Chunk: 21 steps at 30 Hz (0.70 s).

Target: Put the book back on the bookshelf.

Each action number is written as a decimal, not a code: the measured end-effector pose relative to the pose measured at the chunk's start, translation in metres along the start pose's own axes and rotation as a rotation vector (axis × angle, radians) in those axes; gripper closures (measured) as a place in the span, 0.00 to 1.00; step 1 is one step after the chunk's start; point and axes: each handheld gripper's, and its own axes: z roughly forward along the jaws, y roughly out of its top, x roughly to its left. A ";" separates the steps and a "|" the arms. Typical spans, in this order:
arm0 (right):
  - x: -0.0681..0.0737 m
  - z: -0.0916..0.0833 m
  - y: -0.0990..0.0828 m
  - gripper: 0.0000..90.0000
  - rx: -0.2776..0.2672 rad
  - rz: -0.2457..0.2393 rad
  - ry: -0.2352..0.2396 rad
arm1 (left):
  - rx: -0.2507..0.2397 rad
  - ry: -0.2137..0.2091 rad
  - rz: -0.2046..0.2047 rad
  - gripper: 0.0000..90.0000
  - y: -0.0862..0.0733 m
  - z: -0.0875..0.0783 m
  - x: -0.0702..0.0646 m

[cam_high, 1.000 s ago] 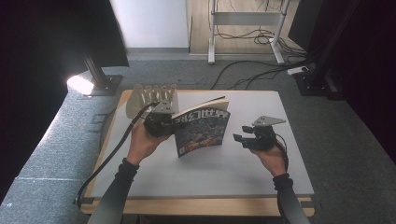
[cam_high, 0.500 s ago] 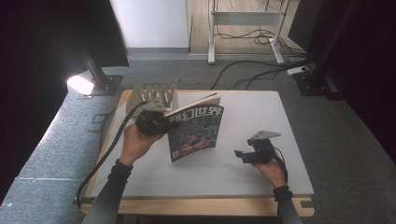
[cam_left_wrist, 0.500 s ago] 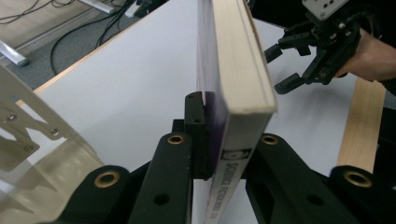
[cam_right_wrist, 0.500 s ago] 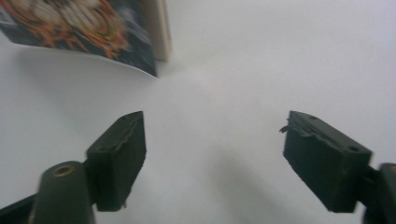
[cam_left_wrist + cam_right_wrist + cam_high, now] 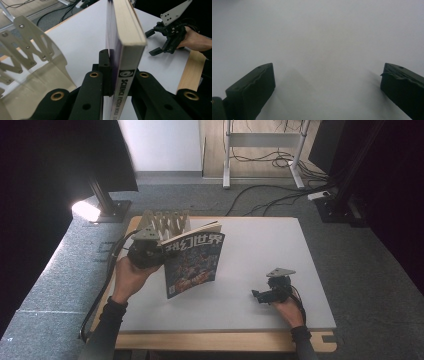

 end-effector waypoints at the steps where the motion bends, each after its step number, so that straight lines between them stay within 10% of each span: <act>1: 0.001 0.000 0.000 0.00 0.001 -0.001 -0.002 | -0.003 0.003 -0.005 0.92 -0.001 -0.003 0.001; 21: 0.003 0.001 -0.001 0.00 0.005 -0.019 -0.021 | -0.058 0.145 -0.154 0.92 -0.037 -0.085 0.027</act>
